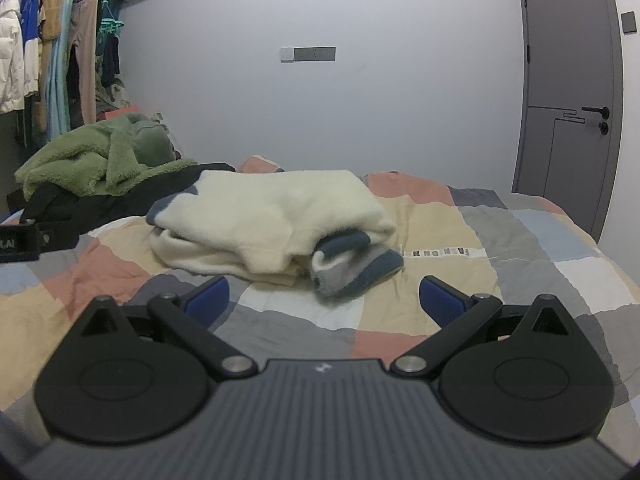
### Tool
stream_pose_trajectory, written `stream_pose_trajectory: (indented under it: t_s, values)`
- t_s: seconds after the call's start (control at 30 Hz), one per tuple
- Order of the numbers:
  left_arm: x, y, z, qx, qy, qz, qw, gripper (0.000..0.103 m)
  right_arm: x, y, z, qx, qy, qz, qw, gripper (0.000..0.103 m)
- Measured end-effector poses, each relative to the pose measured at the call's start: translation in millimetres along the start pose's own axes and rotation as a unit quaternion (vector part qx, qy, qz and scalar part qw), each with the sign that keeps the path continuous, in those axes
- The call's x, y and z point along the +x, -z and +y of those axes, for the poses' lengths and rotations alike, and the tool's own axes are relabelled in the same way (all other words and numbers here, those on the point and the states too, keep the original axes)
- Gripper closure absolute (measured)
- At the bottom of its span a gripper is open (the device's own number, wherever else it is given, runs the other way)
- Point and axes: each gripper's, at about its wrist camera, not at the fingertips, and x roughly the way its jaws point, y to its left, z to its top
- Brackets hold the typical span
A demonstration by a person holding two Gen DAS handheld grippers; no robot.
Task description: Fold large clothes
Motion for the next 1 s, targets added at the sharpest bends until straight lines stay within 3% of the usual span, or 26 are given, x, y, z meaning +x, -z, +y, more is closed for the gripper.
stream_pose_trajectory:
  t_s: [0.8,1.0]
  values:
    - [-0.3,-3.7,7.2,-0.012,0.007,0.003,0.9999,0.000,2.8,-7.8,1.8,0.028,-0.011,0.004,1.000,0.000]
    - [8.6,-6.4,5.7,-0.013,0.020,0.009,0.9997,0.000,8.5,-12.1,-3.5,0.063,-0.017,0.009,0.998,0.000]
